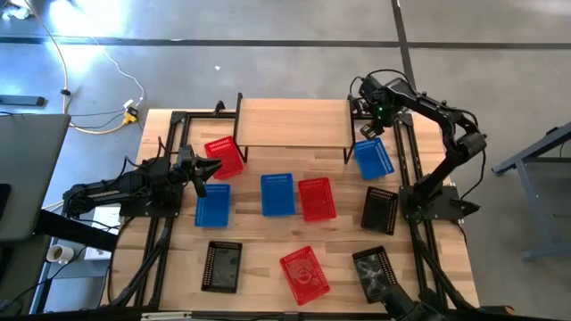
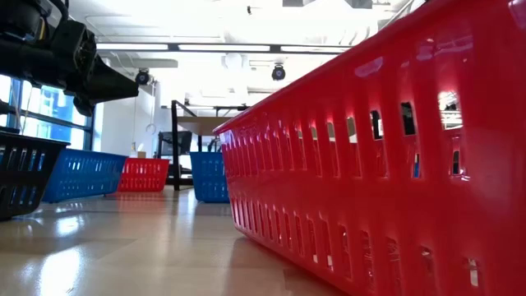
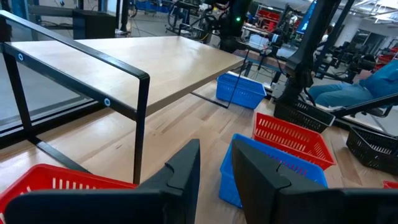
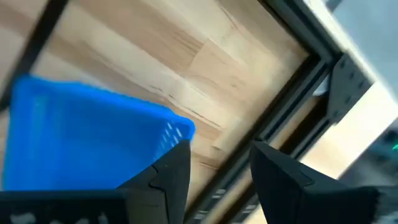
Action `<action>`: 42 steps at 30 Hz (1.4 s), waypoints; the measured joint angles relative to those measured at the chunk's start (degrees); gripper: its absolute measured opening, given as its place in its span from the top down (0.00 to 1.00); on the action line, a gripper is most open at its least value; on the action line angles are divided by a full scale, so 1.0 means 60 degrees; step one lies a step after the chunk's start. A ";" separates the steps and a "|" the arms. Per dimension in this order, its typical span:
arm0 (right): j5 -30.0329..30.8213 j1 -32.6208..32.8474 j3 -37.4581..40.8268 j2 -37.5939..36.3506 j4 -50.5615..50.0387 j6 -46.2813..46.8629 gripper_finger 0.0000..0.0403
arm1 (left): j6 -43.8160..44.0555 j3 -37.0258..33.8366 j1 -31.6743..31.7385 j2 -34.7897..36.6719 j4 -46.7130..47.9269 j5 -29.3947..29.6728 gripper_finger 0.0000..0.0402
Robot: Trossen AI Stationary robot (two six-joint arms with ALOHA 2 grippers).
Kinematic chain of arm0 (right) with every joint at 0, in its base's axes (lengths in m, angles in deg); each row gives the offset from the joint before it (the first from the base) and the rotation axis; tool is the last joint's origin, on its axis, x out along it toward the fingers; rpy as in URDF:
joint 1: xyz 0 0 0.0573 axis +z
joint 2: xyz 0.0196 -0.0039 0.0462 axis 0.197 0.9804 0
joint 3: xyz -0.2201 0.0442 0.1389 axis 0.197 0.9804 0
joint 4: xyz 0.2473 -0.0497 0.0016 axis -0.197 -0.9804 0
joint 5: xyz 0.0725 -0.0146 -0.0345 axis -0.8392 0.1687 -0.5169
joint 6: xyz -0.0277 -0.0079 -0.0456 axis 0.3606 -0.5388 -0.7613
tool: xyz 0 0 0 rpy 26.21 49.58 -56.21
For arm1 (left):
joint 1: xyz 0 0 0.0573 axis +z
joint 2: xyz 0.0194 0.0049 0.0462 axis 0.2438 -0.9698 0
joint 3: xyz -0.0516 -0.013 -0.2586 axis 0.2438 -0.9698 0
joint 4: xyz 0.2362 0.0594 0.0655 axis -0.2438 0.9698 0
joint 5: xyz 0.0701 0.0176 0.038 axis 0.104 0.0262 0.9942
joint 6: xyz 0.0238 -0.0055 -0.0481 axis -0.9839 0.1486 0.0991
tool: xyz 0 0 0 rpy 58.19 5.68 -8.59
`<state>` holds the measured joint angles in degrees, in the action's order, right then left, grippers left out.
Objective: Stack baskets on shelf by color
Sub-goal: Put the right blue bin on the shelf
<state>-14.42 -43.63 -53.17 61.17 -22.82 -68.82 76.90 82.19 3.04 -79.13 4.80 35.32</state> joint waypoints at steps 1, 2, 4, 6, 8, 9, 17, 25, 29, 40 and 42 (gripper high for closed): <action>0.0085 0.0020 -0.0003 0.0000 0.0010 -0.0522 0.63 | 0.0000 0.0000 0.0003 0.0000 0.0000 0.0008 0.80; 0.0101 0.0038 -0.0003 0.0000 0.0009 -0.1046 0.63 | 0.0000 0.0000 0.0000 0.0004 0.0000 0.0017 0.80; 0.0101 0.0093 -0.0003 0.0000 0.0072 -0.1984 0.63 | 0.0000 0.0000 0.0000 0.0003 0.0000 0.0020 0.80; 0.0089 0.0133 -0.0003 0.0000 0.0107 -0.2804 0.63 | 0.0000 0.0000 0.0001 0.0004 0.0000 0.0020 0.80; 0.0074 0.0130 -0.0003 0.0000 0.0140 -0.3478 0.63 | 0.0000 0.0000 0.0000 0.0004 0.0000 0.0020 0.80; 0.0022 0.0130 -0.0003 0.0000 0.0187 -0.3791 0.63 | 0.0001 0.0000 0.0004 0.0002 0.0000 0.0020 0.80; -0.1851 0.0122 -0.0003 0.0002 0.0194 -0.6325 0.63 | 0.0033 0.0000 0.0001 0.0004 -0.0001 0.0018 0.80; -0.2079 0.0104 0.0049 0.0015 0.0435 -0.6800 0.63 | 0.0015 0.0000 0.0000 0.0000 -0.0001 0.0017 0.80; -0.2029 0.0104 0.0495 0.0025 0.0551 -0.6814 0.63 | 0.0013 0.0000 0.0004 0.0001 0.0000 0.0017 0.80; -0.1602 0.0101 0.1126 0.0043 0.1736 -0.6667 0.63 | 0.0029 0.0000 0.0000 0.0001 -0.0001 0.0013 0.80; -0.1652 0.0096 0.1126 0.0111 0.1761 -0.6665 0.63 | 0.0029 0.0000 0.0000 0.0003 -0.0003 0.0010 0.80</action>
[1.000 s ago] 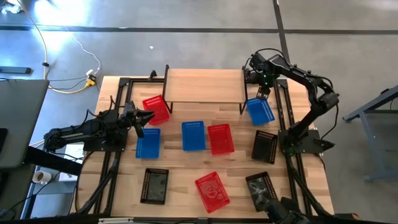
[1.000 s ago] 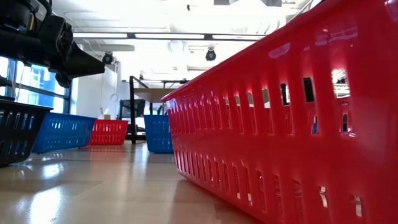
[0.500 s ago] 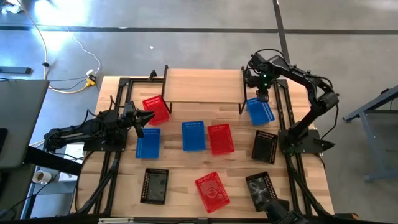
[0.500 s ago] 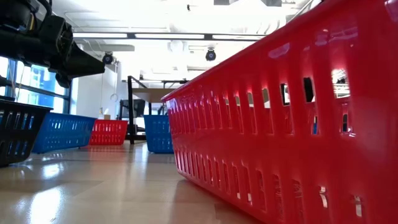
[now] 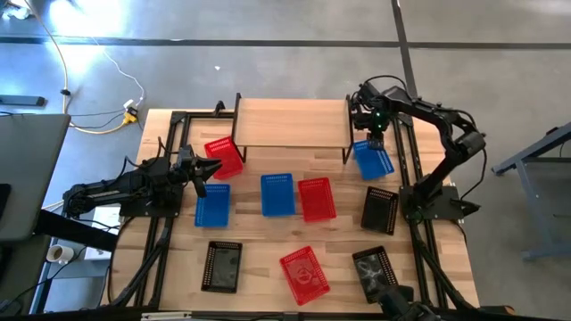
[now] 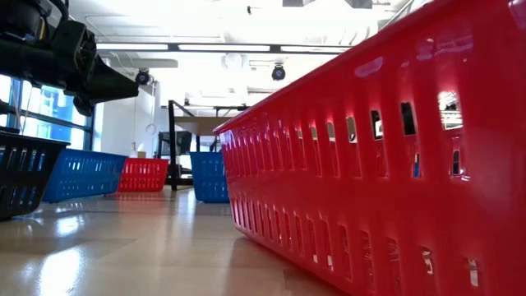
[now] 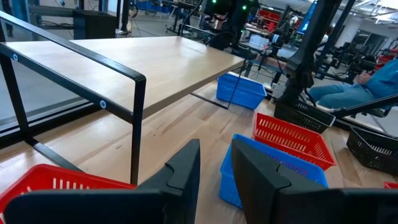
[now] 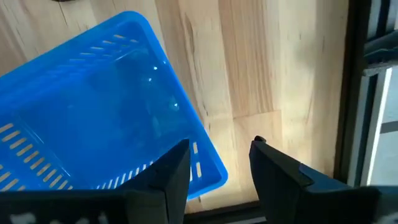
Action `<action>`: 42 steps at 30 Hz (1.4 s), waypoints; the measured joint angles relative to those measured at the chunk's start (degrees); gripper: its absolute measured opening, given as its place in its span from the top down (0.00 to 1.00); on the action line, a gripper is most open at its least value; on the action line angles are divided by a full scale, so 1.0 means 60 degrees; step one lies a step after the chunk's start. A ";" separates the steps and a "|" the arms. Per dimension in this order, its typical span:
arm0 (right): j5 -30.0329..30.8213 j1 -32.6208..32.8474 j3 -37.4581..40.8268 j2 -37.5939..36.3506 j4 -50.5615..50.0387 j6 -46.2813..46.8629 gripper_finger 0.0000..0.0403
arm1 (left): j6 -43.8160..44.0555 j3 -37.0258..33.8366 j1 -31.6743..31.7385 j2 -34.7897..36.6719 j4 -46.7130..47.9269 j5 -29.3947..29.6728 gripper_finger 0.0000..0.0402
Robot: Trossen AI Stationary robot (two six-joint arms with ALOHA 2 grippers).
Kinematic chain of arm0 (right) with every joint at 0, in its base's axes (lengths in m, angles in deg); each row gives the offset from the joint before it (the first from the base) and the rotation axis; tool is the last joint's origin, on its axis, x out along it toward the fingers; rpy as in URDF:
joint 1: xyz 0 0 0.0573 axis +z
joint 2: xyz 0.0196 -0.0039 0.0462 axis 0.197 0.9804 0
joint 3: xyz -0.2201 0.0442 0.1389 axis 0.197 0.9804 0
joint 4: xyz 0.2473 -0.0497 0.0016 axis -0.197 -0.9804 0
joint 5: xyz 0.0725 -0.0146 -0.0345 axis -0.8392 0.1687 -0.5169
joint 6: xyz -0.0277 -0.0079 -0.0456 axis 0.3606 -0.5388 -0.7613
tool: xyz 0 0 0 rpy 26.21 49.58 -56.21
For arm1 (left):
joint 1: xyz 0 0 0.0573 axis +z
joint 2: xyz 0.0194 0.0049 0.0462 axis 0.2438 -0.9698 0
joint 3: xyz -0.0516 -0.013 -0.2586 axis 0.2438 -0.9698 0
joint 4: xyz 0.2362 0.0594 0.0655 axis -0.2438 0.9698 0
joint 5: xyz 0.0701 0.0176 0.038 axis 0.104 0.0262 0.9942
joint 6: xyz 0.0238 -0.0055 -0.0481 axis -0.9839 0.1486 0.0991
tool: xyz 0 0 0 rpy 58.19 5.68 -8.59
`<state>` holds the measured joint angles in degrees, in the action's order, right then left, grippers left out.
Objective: Stack baskets on shelf by color
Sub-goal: Put the right blue bin on the shelf
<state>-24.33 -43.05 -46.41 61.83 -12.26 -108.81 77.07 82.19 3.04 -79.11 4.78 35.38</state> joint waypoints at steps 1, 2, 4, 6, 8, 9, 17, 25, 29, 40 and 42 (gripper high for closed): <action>-0.0023 -0.0028 0.0000 0.0049 -0.0014 0.0000 0.63 | 0.0000 0.0000 0.0003 -0.0003 0.0000 0.0003 0.80; -0.0026 -0.0049 0.0000 0.0108 -0.0025 0.0000 0.63 | 0.0000 0.0000 0.0003 -0.0002 0.0001 0.0002 0.80; -0.0026 -0.0052 0.0000 0.0283 -0.0021 0.0000 0.63 | 0.0000 0.0000 0.0002 -0.0002 0.0001 0.0000 0.80; 0.0010 -0.0054 0.0000 0.0486 -0.0024 0.0079 0.63 | 0.0001 0.0000 0.0000 -0.0002 0.0000 0.0000 0.80; 0.0033 -0.0054 0.0000 0.0682 -0.0025 0.0169 0.63 | 0.0003 0.0000 0.0001 -0.0003 0.0000 0.0000 0.80; 0.0045 -0.0054 0.0000 0.0780 -0.0027 0.0251 0.63 | 0.0000 0.0000 0.0001 0.0000 0.0000 0.0000 0.80; 0.0441 -0.0054 0.0000 0.0986 -0.0031 0.0262 0.75 | 0.0004 0.0000 0.0002 -0.0001 0.0000 0.0000 0.80; 0.0572 -0.0050 0.0000 0.0986 -0.0650 0.0316 0.97 | 0.0002 0.0000 0.0000 -0.0003 0.0001 0.0000 0.80; 0.0867 -0.0054 0.0000 0.0831 -0.1087 0.0284 0.99 | 0.0000 0.0000 0.0004 -0.0003 0.0000 0.0000 0.80; 0.1524 -0.0050 0.0000 -0.0402 -0.2290 0.1511 1.00 | -0.0018 0.0000 0.0000 -0.0003 0.0000 0.0000 0.80; 0.1507 -0.0052 0.0000 -0.0748 -0.2482 0.1761 1.00 | -0.0015 0.0000 0.0004 0.0000 0.0000 0.0000 0.80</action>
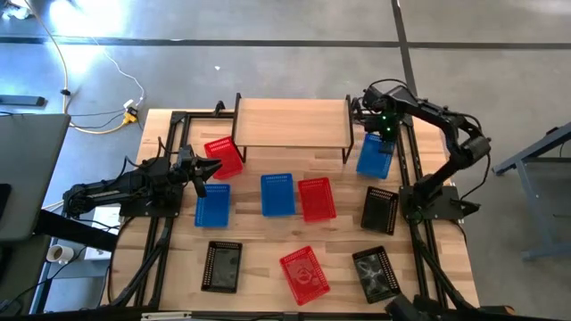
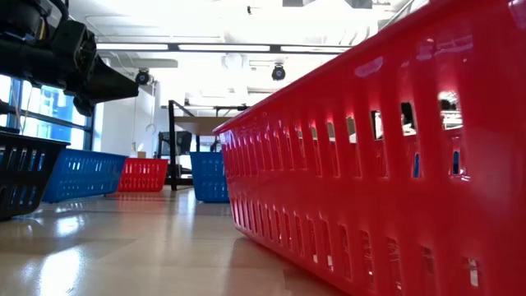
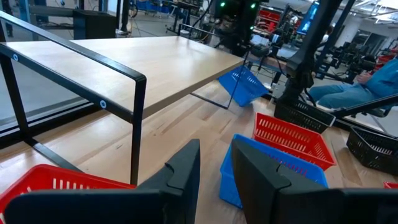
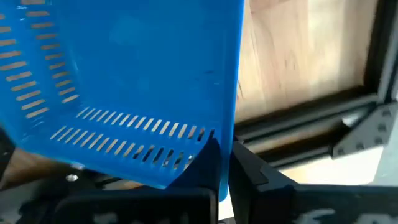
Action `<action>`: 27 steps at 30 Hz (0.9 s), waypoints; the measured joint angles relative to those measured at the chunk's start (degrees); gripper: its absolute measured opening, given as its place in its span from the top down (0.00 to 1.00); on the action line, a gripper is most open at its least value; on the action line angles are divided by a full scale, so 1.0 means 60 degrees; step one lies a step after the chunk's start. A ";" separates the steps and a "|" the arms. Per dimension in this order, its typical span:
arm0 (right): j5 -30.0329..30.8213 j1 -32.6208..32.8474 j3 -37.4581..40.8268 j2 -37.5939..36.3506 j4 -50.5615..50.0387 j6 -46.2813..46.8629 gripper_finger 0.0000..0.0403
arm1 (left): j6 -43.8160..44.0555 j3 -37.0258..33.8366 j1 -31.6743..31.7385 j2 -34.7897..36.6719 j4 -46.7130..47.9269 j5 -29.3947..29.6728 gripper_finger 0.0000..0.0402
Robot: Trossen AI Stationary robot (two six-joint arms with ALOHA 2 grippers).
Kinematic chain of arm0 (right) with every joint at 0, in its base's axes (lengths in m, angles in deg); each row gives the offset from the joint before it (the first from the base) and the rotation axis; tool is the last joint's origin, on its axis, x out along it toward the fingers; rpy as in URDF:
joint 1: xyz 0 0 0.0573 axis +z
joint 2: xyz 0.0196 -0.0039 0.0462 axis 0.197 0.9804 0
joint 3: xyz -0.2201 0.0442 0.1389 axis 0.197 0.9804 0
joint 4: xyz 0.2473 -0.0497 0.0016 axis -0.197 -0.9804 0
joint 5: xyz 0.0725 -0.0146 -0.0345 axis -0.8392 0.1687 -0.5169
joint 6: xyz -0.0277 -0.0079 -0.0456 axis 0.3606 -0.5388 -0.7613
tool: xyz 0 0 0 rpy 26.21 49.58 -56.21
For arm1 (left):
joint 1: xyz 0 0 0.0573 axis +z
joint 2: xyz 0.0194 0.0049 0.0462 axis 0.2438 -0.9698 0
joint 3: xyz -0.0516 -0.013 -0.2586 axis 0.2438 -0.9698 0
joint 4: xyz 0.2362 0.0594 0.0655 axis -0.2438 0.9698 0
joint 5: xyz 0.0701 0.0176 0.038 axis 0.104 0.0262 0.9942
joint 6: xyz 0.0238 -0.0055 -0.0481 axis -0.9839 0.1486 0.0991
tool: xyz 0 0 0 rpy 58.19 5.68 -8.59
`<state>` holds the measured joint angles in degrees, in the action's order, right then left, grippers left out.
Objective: Stack baskets on shelf by color
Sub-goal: Put the right blue bin on the shelf
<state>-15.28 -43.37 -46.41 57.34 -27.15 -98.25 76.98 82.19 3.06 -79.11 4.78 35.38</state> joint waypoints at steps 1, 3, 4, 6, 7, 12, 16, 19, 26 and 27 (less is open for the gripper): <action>0.0000 -0.0001 0.0000 -0.0176 -0.0052 0.0087 1.00 | -0.0006 0.0000 -0.0002 -0.0003 0.0001 0.0000 0.80; 0.0006 -0.0001 0.0000 -0.0527 -0.0075 0.0272 1.00 | -0.0006 0.0000 -0.0004 -0.0002 0.0001 0.0000 0.80; 0.0005 -0.0001 0.0000 -0.0706 -0.0075 0.0326 1.00 | -0.0007 0.0000 -0.0002 -0.0003 0.0000 0.0000 0.80; 0.0024 -0.0001 0.0000 -0.1028 -0.0082 0.0522 1.00 | -0.0007 0.0000 -0.0004 -0.0003 0.0000 0.0000 0.80; 0.0061 -0.0001 0.0000 -0.1197 -0.0086 0.0615 1.00 | -0.0011 0.0000 -0.0004 -0.0003 0.0003 0.0000 0.80; 0.0277 -0.0001 0.0000 -0.2002 -0.0250 0.1146 1.00 | -0.0011 0.0000 0.0000 -0.0003 0.0000 0.0000 0.80; 0.0337 -0.0001 0.0000 -0.2606 -0.0249 0.1607 1.00 | -0.0011 0.0000 0.0000 -0.0003 0.0000 0.0000 0.80; 0.0259 0.0007 -0.0004 -0.2937 -0.0080 0.1824 1.00 | -0.0011 0.0000 -0.0004 -0.0001 0.0000 0.0000 0.80; 0.0167 0.0024 -0.0011 -0.3133 0.0130 0.1998 1.00 | -0.0013 0.0000 -0.0004 -0.0003 0.0001 0.0000 0.80; 0.0191 0.0024 -0.0011 -0.3133 0.0093 0.1914 1.00 | -0.0014 0.0000 -0.0003 0.0000 0.0000 0.0000 0.80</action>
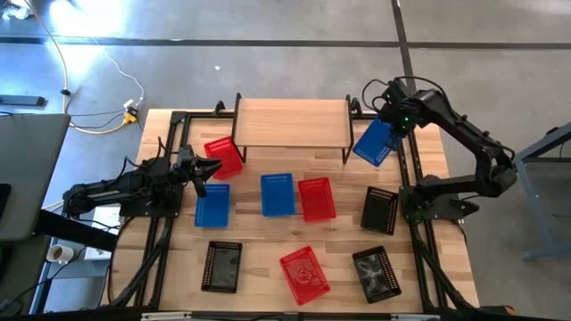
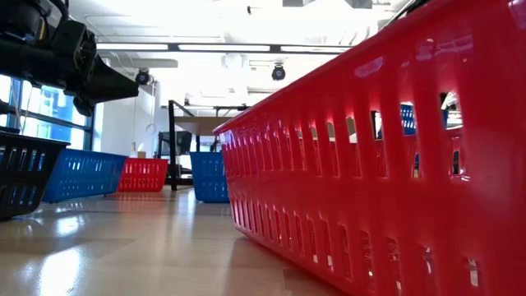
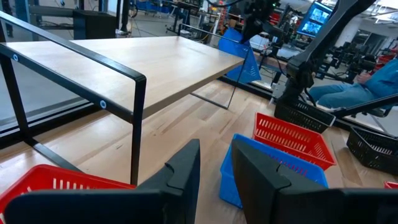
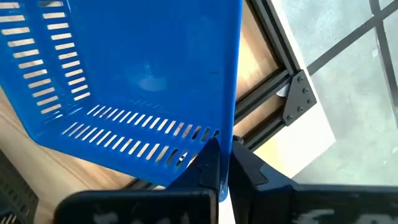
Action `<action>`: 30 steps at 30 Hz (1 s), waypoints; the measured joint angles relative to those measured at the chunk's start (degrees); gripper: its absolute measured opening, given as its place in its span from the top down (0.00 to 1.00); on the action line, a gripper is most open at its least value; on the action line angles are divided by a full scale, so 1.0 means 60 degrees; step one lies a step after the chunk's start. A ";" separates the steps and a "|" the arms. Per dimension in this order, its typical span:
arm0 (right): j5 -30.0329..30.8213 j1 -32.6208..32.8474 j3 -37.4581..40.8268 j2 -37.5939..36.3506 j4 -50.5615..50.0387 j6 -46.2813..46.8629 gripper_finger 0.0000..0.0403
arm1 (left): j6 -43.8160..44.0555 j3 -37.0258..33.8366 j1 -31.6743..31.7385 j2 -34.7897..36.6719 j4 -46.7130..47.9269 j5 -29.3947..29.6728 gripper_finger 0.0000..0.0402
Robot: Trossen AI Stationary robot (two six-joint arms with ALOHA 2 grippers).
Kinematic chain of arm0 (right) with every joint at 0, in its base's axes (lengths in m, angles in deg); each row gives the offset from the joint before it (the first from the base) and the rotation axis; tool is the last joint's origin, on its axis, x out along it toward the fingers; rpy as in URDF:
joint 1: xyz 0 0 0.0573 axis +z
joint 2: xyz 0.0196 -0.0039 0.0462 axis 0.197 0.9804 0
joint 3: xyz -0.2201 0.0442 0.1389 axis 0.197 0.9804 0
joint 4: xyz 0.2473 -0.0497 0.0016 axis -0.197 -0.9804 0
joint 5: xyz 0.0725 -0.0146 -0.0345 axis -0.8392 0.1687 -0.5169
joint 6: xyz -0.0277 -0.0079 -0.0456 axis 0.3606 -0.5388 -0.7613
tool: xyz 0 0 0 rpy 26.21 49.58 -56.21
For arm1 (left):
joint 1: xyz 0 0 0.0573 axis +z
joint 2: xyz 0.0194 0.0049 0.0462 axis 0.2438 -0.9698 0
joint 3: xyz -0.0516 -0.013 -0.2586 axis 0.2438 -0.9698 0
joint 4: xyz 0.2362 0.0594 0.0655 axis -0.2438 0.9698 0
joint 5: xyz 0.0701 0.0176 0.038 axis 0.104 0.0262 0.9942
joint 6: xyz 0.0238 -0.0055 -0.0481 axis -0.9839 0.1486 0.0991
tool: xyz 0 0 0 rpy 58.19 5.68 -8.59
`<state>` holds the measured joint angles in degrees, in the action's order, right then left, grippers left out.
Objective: Stack baskets on shelf by color
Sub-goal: Put the right blue bin on the shelf
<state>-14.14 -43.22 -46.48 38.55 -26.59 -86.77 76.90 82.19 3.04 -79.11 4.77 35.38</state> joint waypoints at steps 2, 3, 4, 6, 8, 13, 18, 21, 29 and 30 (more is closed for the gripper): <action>0.0070 0.0000 0.0000 0.0000 -0.0162 -0.0236 1.00 | 0.0000 0.0000 0.0003 -0.0003 0.0003 0.0000 0.80; 0.0086 0.0000 -0.0011 0.0000 -0.0241 -0.0325 1.00 | 0.0002 0.0000 0.0003 -0.0003 0.0002 0.0001 0.80; 0.0111 0.0004 -0.0051 0.0002 -0.0314 -0.0345 1.00 | 0.0000 0.0000 0.0002 -0.0002 0.0000 0.0000 0.80; 0.0277 0.0069 -0.0238 0.0004 -0.0332 -0.0328 1.00 | 0.0000 0.0000 0.0003 -0.0003 0.0003 0.0000 0.80; 0.0665 0.0166 -0.0517 0.0004 -0.0398 -0.0327 1.00 | 0.0000 0.0000 0.0000 0.0000 0.0000 0.0000 0.80; 0.1098 0.0251 -0.1520 0.0007 -0.0791 -0.0270 1.00 | 0.0000 0.0000 0.0001 -0.0001 0.0000 0.0000 0.80; 0.1353 0.0251 -0.2381 0.0007 -0.0985 -0.0170 1.00 | 0.0000 0.0000 0.0001 -0.0001 0.0001 0.0001 0.80; 0.1433 0.0251 -0.2844 0.0007 -0.0995 -0.0125 1.00 | 0.0000 0.0000 0.0002 -0.0002 0.0002 0.0000 0.80; 0.1357 0.0251 -0.4457 0.0014 -0.0770 0.0111 1.00 | 0.0000 0.0000 0.0003 -0.0003 0.0000 0.0000 0.80; 0.1316 0.0251 -0.4718 0.0024 -0.0650 0.0128 1.00 | 0.0000 0.0000 0.0000 -0.0002 0.0001 0.0001 0.80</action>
<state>-6.24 -41.72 -74.79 38.69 -30.49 -86.00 76.90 82.19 3.04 -79.12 4.78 35.38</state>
